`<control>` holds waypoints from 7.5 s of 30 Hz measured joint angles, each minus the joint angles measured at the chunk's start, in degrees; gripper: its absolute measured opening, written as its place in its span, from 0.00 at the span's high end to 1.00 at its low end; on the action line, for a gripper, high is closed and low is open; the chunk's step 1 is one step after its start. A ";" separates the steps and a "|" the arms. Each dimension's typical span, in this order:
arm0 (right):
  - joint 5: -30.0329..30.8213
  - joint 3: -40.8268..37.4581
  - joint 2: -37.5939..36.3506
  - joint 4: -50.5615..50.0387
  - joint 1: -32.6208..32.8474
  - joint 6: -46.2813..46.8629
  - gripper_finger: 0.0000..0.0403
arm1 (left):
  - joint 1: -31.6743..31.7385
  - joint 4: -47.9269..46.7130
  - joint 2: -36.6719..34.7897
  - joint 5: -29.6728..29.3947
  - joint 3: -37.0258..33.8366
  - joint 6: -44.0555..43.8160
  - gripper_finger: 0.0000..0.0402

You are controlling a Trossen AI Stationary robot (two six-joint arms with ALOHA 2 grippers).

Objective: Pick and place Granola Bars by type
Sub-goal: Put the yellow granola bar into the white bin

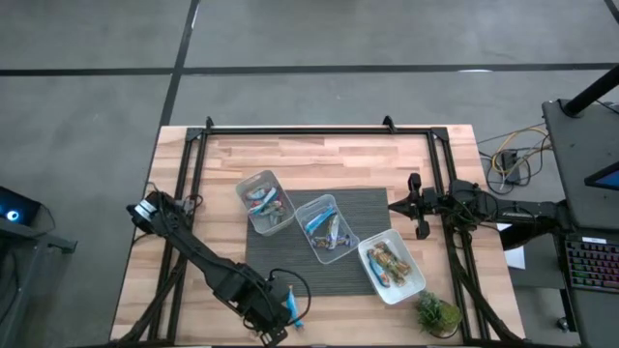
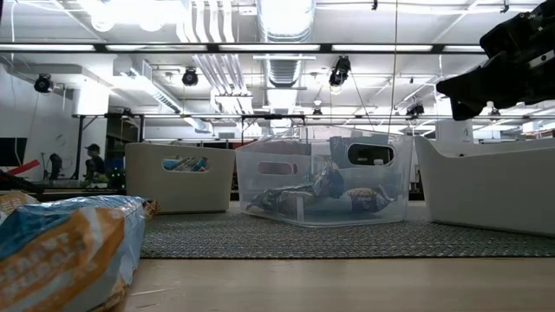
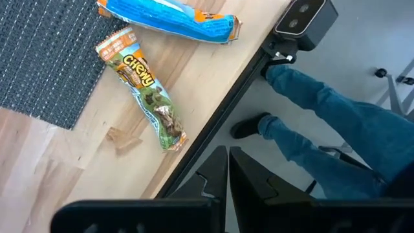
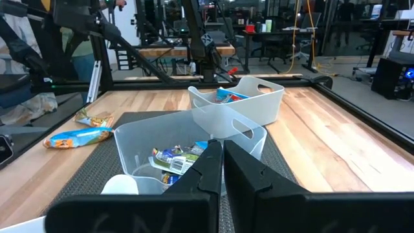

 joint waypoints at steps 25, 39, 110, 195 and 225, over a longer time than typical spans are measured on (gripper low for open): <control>-0.01 -0.02 0.00 0.00 -0.02 0.00 0.98 | -0.85 0.08 -0.22 1.48 -4.77 76.33 1.00; 0.00 -0.01 0.00 0.00 -0.01 0.00 0.98 | -0.83 1.76 -0.33 -7.16 -7.53 132.87 1.00; 0.00 -0.01 0.00 -0.01 -0.01 0.00 0.98 | -0.52 19.27 3.25 -9.11 -16.31 138.18 0.57; 0.00 -0.02 0.00 0.00 -0.02 0.00 0.98 | 0.32 10.27 6.36 -15.62 -12.68 134.50 0.88; 0.00 -0.01 0.00 0.00 0.00 -0.02 0.98 | 14.02 17.47 -0.11 -15.10 7.61 96.23 0.88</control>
